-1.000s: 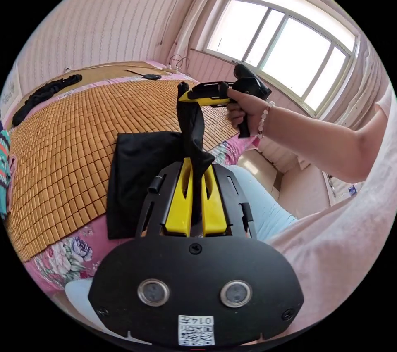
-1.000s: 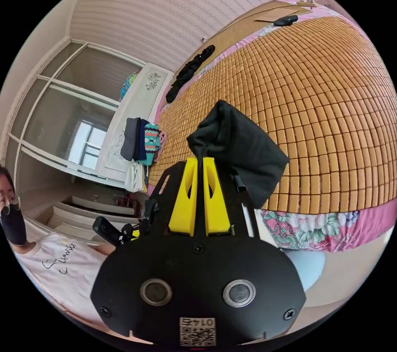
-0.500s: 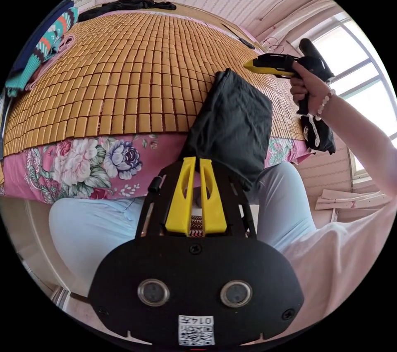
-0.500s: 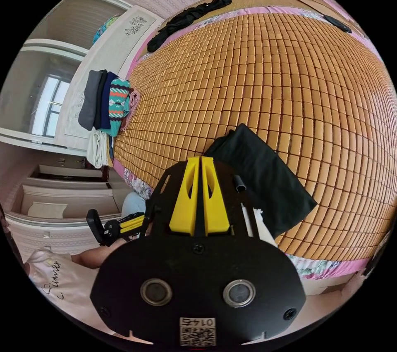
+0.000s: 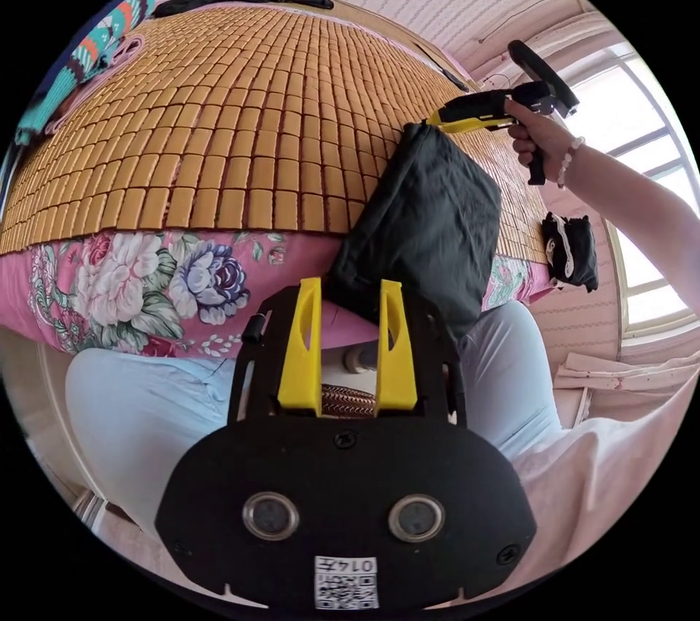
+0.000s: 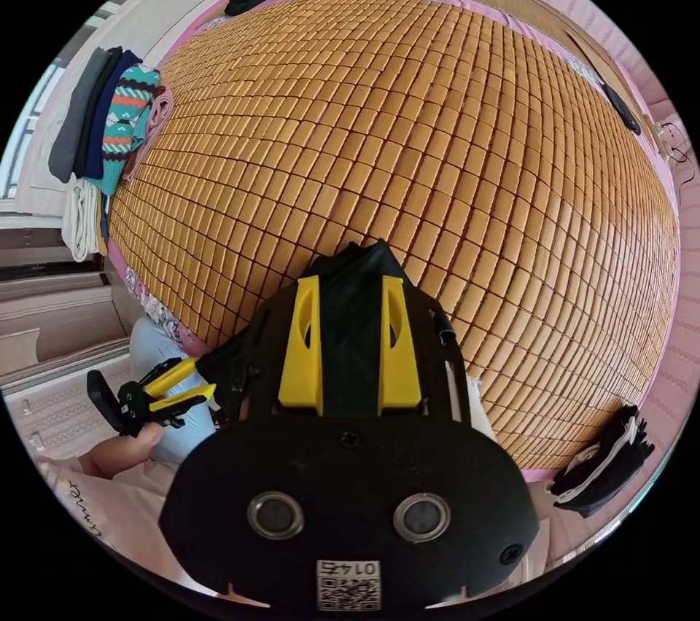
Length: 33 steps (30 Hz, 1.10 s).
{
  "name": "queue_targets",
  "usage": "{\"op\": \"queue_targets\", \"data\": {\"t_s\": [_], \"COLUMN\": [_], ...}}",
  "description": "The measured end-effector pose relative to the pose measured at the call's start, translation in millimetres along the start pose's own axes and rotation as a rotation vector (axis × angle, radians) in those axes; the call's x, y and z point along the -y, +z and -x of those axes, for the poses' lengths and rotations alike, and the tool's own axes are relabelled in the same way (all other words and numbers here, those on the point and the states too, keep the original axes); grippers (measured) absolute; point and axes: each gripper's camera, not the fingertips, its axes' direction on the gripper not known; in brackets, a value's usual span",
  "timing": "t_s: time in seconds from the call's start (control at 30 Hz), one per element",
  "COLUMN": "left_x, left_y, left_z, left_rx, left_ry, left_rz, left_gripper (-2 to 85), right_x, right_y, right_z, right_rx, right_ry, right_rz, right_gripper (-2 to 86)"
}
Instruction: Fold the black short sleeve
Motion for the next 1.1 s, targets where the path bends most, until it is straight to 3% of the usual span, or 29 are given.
{"op": "queue_targets", "data": {"t_s": [0.23, 0.53, 0.9, 1.1], "left_x": [-2, -12, -45, -48], "left_y": [1, -15, -110, -141], "left_z": [-7, -17, -84, -141], "left_rx": [0.016, -0.026, -0.106, -0.116], "left_ry": [0.051, 0.101, 0.389, 0.583], "left_rz": [0.002, -0.035, -0.249, -0.298], "left_gripper": [5.2, -0.6, -0.7, -0.6], "right_x": [11, -15, -246, -390], "right_y": [12, -32, -209, -265], "right_z": [24, 45, -71, -134], "right_rx": [-0.048, -0.085, 0.337, 0.401], "right_ry": [0.079, -0.119, 0.105, 0.259], "right_rz": [0.000, -0.010, -0.606, -0.871], "right_gripper": [11.3, 2.7, 1.9, 1.9]}}
